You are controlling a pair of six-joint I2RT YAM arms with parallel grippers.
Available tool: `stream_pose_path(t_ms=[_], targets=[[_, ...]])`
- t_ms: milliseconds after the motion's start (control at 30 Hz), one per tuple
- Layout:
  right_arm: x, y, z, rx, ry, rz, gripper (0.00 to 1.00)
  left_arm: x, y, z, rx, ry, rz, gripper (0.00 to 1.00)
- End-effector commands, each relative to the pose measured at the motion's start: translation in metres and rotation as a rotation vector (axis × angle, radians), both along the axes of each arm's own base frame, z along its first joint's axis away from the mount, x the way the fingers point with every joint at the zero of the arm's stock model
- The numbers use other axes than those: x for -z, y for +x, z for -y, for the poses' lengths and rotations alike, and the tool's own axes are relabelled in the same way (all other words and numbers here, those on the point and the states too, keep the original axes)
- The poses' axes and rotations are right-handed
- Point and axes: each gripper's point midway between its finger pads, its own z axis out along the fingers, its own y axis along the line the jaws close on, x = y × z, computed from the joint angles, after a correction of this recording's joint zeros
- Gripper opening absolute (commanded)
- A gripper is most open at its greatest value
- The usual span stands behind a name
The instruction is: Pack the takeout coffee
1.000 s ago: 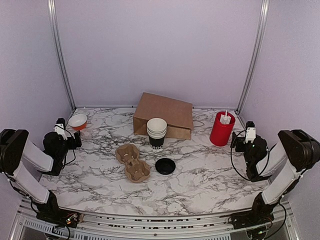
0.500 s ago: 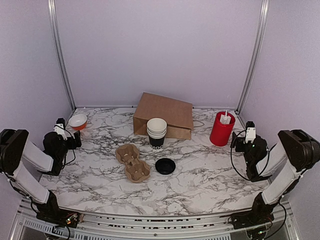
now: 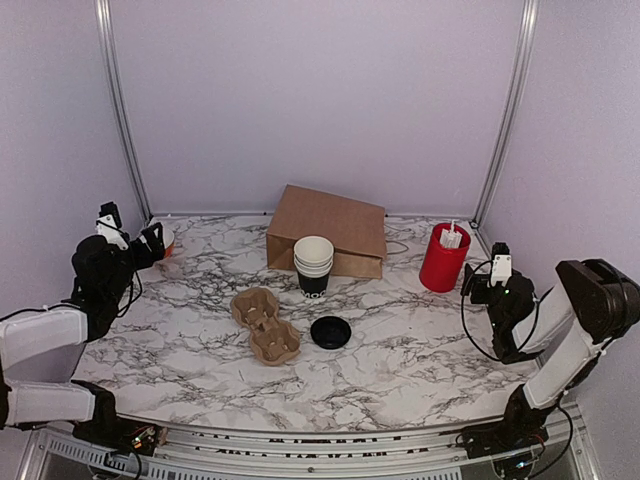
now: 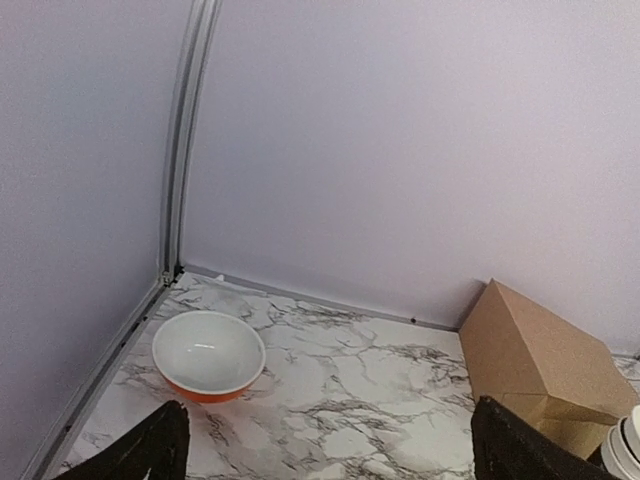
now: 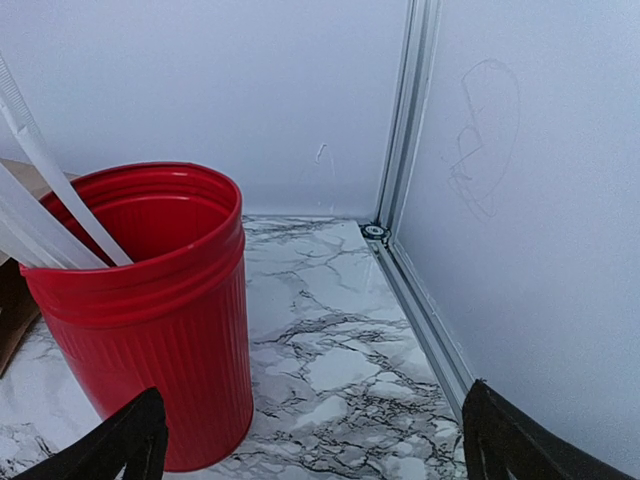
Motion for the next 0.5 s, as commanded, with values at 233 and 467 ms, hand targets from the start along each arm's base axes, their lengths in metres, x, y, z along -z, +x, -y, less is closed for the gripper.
stream_pose_path(t_ms=[233,467], targets=[[-0.024,-0.010,0.003,0.012,0.003,0.102,1.00,-0.057,-0.003,0.093,0.318,-0.017,-0.210,0.99],[-0.050,-0.019,-0.016,0.097,-0.088,0.107,1.00,-0.078,0.002,0.100,0.352,0.059,-0.282,0.99]])
